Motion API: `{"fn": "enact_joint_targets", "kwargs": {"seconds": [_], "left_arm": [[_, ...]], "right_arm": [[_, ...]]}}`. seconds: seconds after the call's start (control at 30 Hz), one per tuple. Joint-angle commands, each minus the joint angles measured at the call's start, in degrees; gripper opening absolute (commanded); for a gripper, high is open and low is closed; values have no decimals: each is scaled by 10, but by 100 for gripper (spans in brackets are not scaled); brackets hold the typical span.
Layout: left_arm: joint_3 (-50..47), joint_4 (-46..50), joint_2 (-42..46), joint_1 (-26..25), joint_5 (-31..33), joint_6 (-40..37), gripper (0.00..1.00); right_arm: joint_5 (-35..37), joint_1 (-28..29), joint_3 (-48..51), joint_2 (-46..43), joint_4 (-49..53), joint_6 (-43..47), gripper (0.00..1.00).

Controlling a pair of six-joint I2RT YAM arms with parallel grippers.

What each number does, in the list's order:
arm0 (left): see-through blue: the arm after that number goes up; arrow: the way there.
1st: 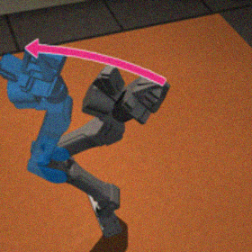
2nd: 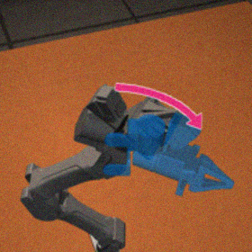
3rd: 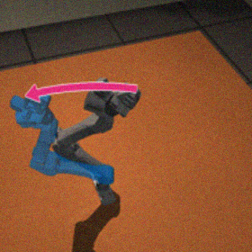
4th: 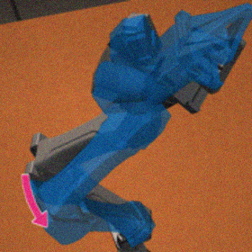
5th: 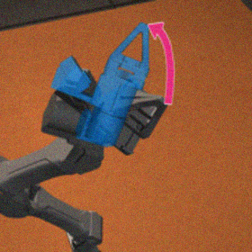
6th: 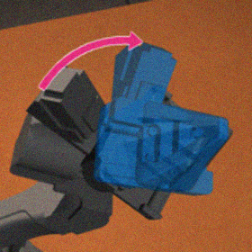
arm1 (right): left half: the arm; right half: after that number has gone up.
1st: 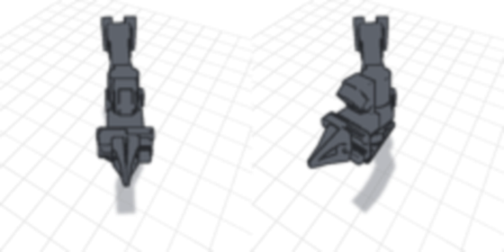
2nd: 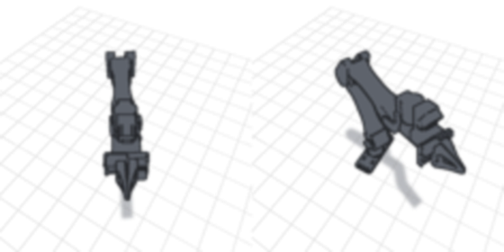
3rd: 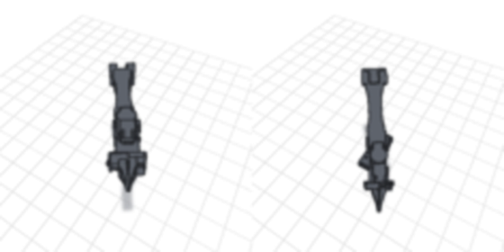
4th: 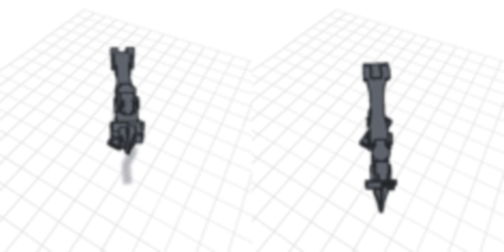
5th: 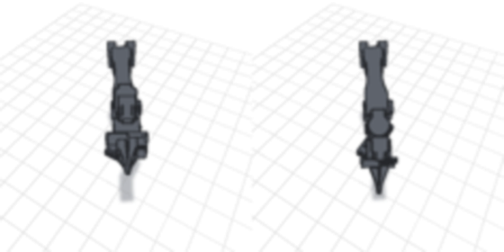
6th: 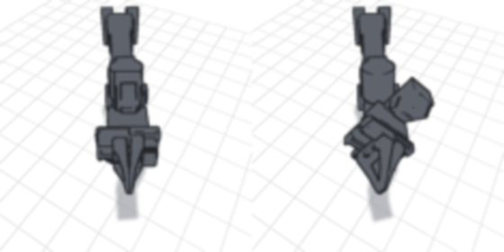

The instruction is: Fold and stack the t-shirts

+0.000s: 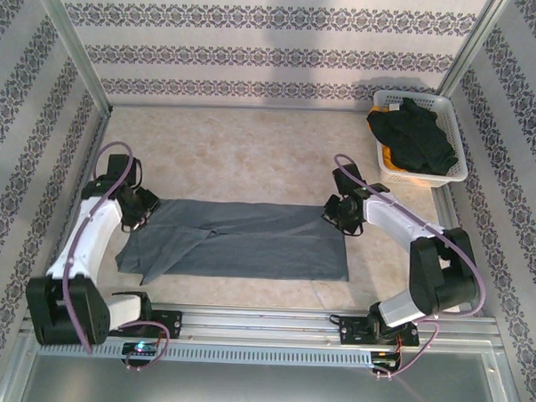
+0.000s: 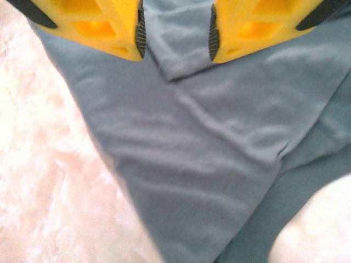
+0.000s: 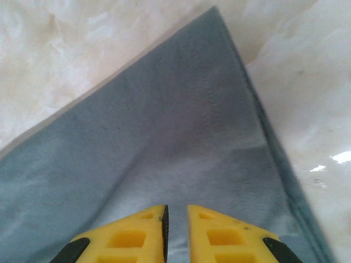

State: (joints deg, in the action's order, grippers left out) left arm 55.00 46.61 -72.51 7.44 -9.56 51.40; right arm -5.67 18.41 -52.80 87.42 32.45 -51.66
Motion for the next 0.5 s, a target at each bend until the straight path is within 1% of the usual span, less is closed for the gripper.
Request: {"fn": "enact_joint_targets", "kwargs": {"seconds": [0.0,0.1,0.2,0.47], "left_arm": [[32,-84,-73,16,-32,0,33],[48,-116,-147,23,-45,-3,31],[58,-131,-209,42,-46,-10,29],[67,-151,-308,131,-58,-50,28]], "right_arm": [[-17,9,-10,23,-16,-70,19],[-16,9,-6,45,-21,-99,20],[6,6,-11,71,-1,-105,21],[28,-20,-34,124,66,-121,22]]}}
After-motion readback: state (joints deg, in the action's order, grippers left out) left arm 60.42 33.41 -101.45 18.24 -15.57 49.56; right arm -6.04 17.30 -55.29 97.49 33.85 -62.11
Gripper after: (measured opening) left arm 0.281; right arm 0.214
